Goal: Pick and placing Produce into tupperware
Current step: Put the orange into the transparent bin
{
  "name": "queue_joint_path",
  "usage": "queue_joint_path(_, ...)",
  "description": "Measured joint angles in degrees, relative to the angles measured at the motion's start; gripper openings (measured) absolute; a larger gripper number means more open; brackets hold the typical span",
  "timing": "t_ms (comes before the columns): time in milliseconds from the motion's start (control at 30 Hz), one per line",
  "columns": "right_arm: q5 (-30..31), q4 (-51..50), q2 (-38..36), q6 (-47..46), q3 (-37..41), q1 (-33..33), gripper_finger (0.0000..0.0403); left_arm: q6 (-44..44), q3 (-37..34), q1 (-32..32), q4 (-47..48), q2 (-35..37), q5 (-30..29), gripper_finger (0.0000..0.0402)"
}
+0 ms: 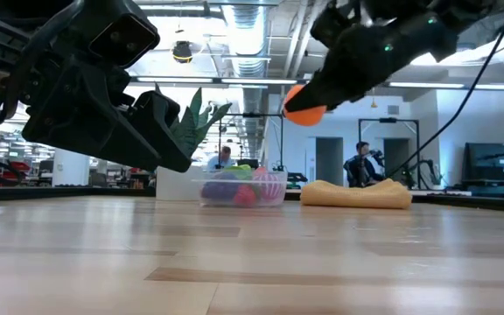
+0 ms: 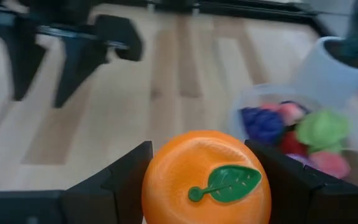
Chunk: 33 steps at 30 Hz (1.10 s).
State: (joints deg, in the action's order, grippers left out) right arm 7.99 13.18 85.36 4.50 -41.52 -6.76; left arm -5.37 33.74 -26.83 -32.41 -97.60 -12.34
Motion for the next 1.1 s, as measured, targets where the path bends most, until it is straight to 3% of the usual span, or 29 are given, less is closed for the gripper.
queue_joint_path(300,0.02,5.53,1.54,5.16,-0.06,7.29,0.0266,0.02,0.00,0.00,0.16,0.00,-0.26,0.0204)
queue_joint_path(600,-0.28,17.55,7.89,6.70,-0.11,12.56,0.0266,0.04,0.00,0.02,0.57,0.00,-0.59,0.0204)
queue_joint_path(867,-0.39,27.25,15.37,6.50,-0.21,14.73,0.0266,0.37,0.00,0.00,0.62,0.00,-0.62,0.0204)
queue_joint_path(1100,-0.44,29.22,21.31,6.05,-4.27,14.79,0.0266,0.42,0.00,0.00,1.19,0.00,-1.28,0.0204)
